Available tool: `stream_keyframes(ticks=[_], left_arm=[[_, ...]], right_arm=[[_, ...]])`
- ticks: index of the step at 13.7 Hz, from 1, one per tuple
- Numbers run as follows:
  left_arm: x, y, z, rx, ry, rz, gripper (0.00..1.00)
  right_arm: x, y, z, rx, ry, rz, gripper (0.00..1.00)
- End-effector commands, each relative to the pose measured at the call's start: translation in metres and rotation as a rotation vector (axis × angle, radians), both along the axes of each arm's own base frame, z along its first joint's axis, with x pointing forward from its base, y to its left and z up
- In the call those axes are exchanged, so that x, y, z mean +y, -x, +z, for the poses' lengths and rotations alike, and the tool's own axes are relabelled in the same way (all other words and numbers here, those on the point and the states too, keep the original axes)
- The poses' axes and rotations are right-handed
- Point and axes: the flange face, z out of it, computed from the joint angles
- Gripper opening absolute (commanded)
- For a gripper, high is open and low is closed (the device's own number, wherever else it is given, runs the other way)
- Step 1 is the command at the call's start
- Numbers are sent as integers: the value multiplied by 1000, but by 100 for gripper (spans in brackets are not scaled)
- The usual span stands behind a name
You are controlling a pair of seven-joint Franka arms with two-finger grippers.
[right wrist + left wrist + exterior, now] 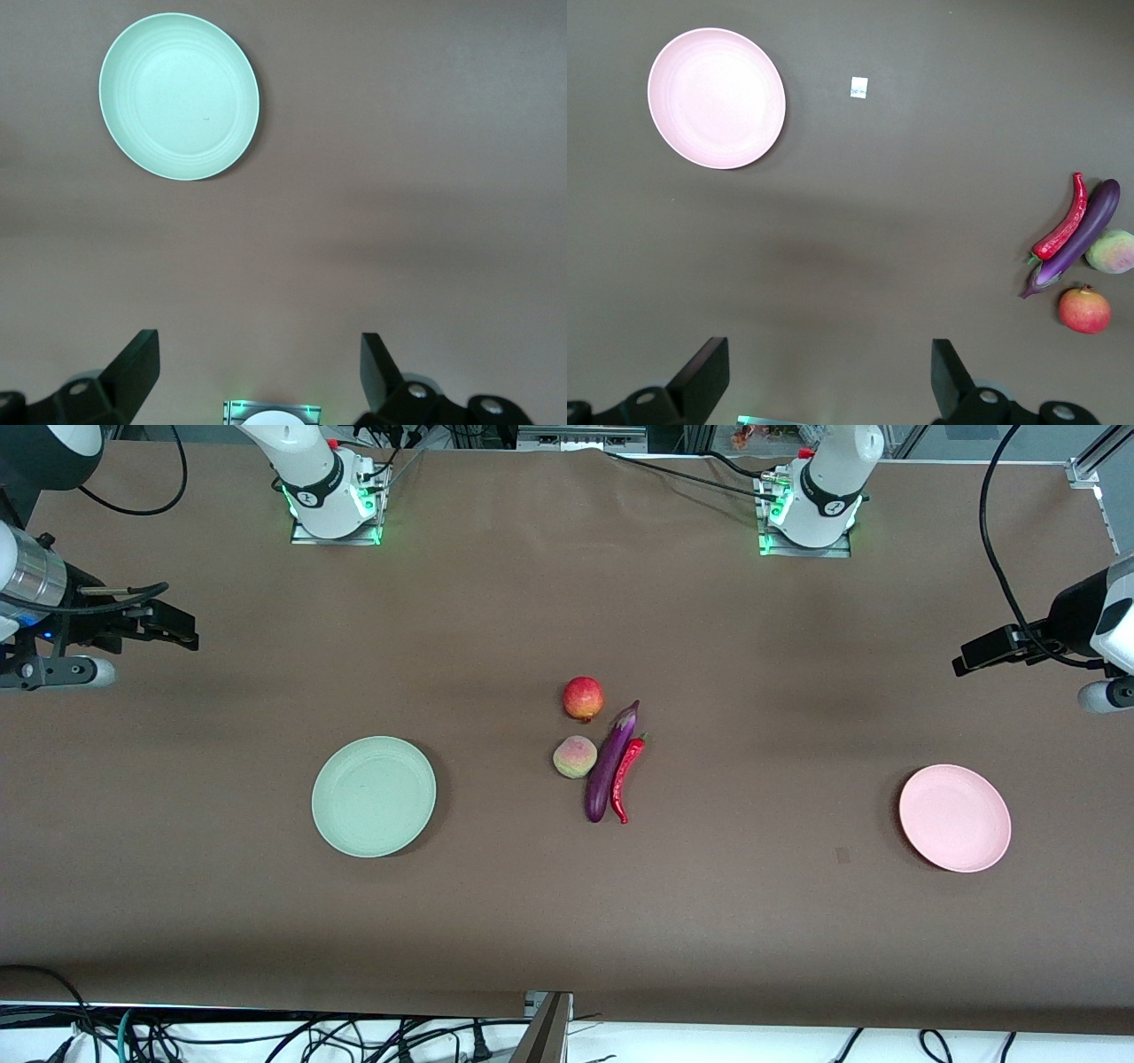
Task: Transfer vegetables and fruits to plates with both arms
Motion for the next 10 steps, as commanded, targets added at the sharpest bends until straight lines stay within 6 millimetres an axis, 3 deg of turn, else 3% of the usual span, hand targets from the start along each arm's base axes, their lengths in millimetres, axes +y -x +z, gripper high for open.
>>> stream_keyframes(ticks=[1, 10], left_arm=[[2, -3, 2, -10, -4, -6, 100], [1, -3, 4, -13, -4, -8, 100]], right_arm=[[0, -1, 4, -6, 12, -8, 100], [0, -1, 5, -8, 10, -9, 100]])
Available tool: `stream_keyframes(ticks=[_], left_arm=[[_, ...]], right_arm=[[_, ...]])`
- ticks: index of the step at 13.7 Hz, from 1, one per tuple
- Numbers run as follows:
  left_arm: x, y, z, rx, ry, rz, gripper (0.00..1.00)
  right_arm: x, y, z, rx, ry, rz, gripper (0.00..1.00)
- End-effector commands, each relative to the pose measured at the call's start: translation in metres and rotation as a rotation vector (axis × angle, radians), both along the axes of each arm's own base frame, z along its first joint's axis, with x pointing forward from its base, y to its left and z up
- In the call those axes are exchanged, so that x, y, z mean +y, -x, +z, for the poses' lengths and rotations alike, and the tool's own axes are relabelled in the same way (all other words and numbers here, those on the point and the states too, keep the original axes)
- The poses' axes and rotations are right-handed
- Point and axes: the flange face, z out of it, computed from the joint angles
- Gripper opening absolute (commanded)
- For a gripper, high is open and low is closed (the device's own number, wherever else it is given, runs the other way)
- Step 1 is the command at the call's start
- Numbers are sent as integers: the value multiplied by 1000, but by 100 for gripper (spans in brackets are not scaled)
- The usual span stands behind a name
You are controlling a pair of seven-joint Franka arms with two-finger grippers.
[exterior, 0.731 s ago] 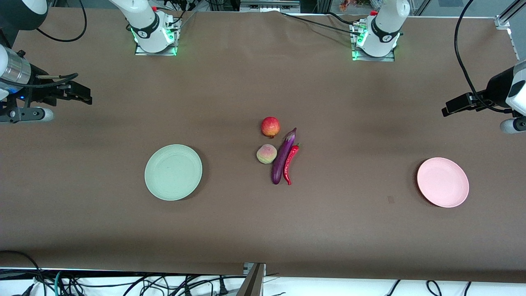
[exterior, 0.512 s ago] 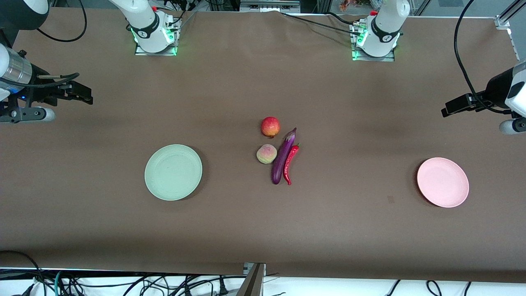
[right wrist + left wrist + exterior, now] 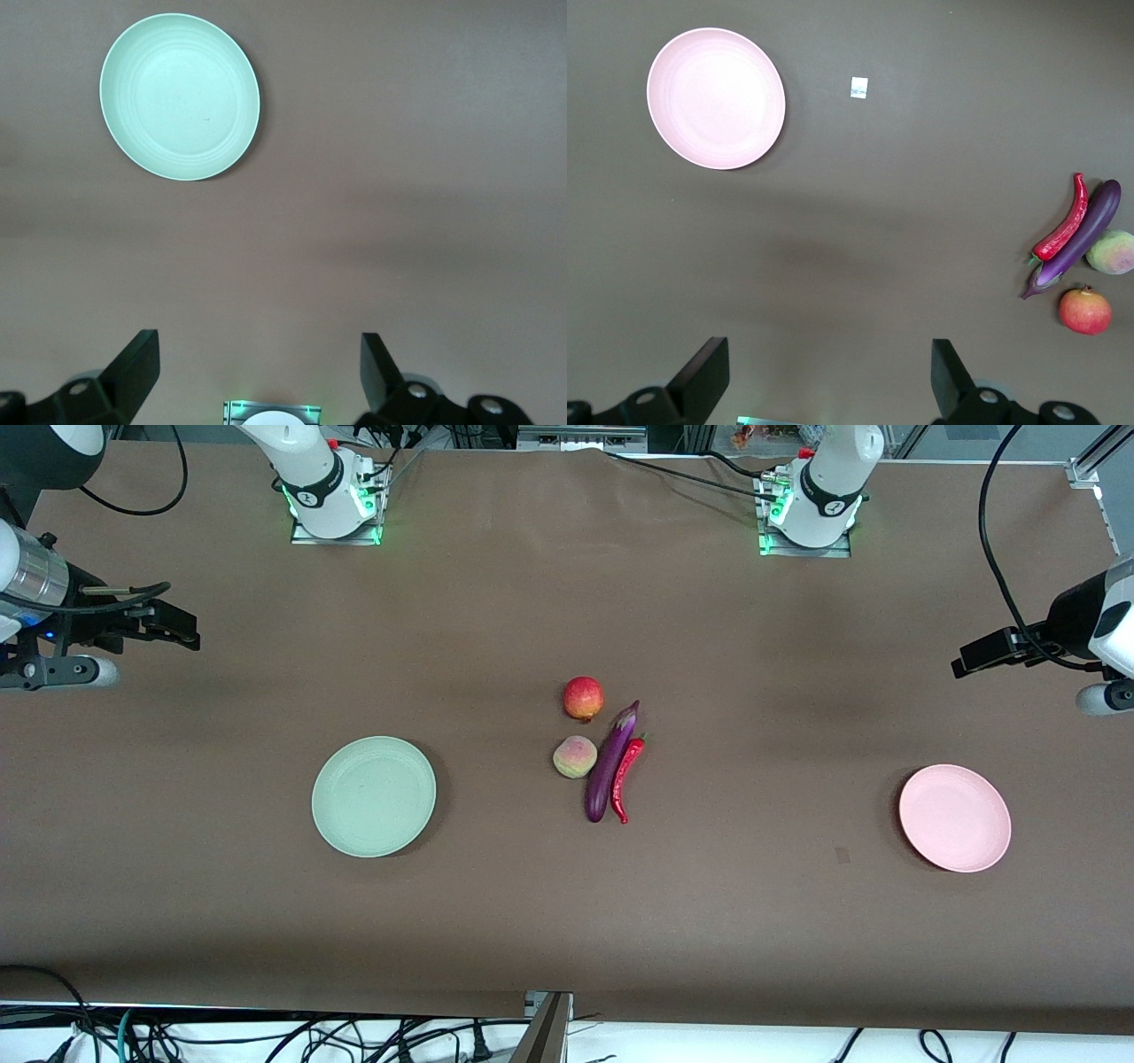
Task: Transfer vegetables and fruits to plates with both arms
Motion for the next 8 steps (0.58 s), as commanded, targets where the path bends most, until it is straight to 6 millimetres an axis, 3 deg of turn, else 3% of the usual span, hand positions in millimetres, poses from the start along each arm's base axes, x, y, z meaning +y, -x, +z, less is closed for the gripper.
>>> stream_keyframes(ticks=[1, 8], left_arm=[[-1, -1, 5, -11, -5, -8, 100], [0, -1, 5, -9, -5, -2, 100]], right_arm=[[1, -1, 4, -7, 10, -9, 100], [3, -1, 5, -12, 11, -4, 100]])
